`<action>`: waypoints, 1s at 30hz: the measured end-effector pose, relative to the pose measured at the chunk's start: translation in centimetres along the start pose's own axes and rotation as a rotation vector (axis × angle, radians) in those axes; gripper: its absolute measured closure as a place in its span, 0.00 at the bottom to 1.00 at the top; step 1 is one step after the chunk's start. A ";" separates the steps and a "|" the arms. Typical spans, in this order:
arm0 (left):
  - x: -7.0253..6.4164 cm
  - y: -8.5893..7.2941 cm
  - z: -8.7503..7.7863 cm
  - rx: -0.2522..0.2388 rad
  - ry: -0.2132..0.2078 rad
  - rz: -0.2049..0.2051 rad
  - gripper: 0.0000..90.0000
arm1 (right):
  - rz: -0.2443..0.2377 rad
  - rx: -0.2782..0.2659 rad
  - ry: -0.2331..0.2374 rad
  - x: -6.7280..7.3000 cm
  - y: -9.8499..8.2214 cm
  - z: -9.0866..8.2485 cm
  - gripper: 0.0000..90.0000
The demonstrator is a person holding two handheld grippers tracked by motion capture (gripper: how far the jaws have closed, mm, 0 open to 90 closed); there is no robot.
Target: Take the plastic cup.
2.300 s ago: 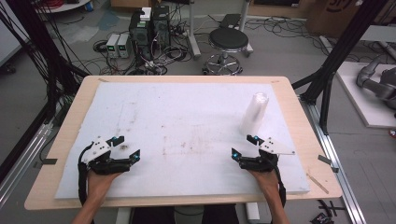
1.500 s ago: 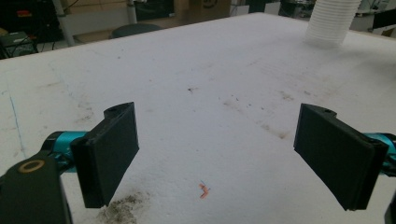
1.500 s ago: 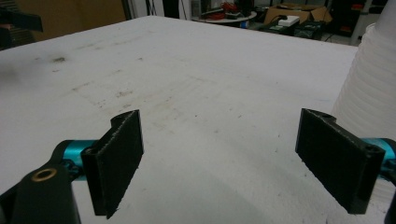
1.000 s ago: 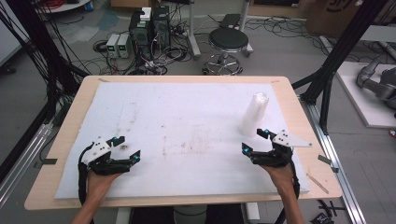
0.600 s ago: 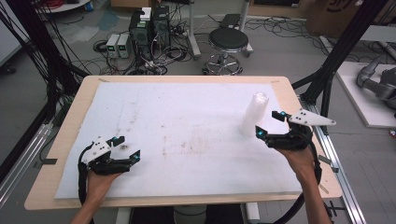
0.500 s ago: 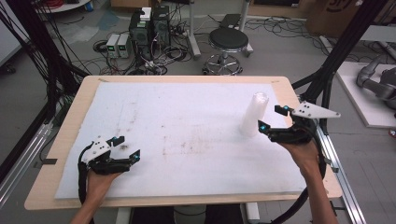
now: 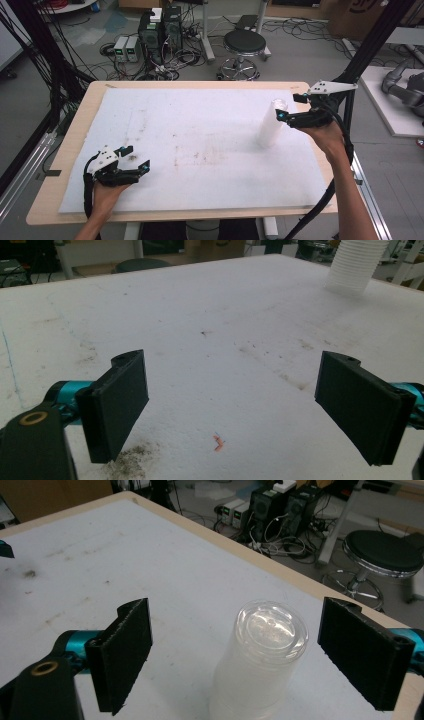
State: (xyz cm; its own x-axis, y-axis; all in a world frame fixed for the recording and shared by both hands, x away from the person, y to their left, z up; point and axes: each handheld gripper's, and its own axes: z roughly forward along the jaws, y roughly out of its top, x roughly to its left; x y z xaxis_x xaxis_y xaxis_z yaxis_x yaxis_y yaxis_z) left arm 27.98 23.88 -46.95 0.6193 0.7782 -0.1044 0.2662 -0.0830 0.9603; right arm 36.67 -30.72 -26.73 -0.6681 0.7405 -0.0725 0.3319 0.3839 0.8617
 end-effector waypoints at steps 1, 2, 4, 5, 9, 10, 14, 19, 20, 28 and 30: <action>0.0 0.0 0.0 0.002 0.000 0.002 0.15 | 0.002 0.010 0.001 -0.2 0.2 0.2 0.16; 0.0 0.0 0.0 0.002 0.000 0.003 0.15 | -0.002 0.022 0.000 -0.4 0.4 0.5 0.16; 0.0 0.0 0.0 0.002 -0.001 0.003 0.15 | 0.002 0.042 -0.001 -0.8 0.7 1.0 0.16; 0.0 0.0 0.0 0.002 -0.002 0.003 0.15 | 0.009 0.055 -0.002 -1.0 0.8 1.3 0.16; 0.0 0.0 0.0 0.001 -0.002 0.001 0.15 | 0.008 0.092 -0.011 -1.7 1.1 2.5 0.16; 0.0 0.0 0.0 0.003 -0.002 0.003 0.15 | 0.013 0.096 -0.012 -1.8 1.2 2.7 0.16; 0.0 0.0 0.0 0.001 -0.005 0.000 0.15 | 0.016 0.129 -0.016 -2.3 1.0 3.8 0.16; 0.1 0.0 0.0 -0.001 -0.007 -0.009 0.15 | 0.031 0.174 -0.020 -2.5 0.8 4.8 0.16; 0.1 0.0 0.0 -0.002 -0.005 -0.007 0.15 | 0.027 0.182 -0.018 -2.5 0.8 5.1 0.16; 0.1 0.0 0.0 0.001 -0.006 -0.003 0.15 | 0.040 0.285 -0.025 -2.4 0.4 6.8 0.16; 0.1 0.0 0.0 0.001 -0.008 -0.004 0.15 | 0.037 0.295 -0.026 -2.5 0.3 7.1 0.17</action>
State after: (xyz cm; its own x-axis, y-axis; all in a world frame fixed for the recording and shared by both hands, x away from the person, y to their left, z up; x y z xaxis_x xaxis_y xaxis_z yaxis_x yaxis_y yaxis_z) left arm 28.04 23.97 -46.97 0.6239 0.7736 -0.1107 0.2694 -0.0799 0.9597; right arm 43.13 -28.56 -29.83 -0.6358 0.7696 -0.0599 0.5375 0.4970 0.6812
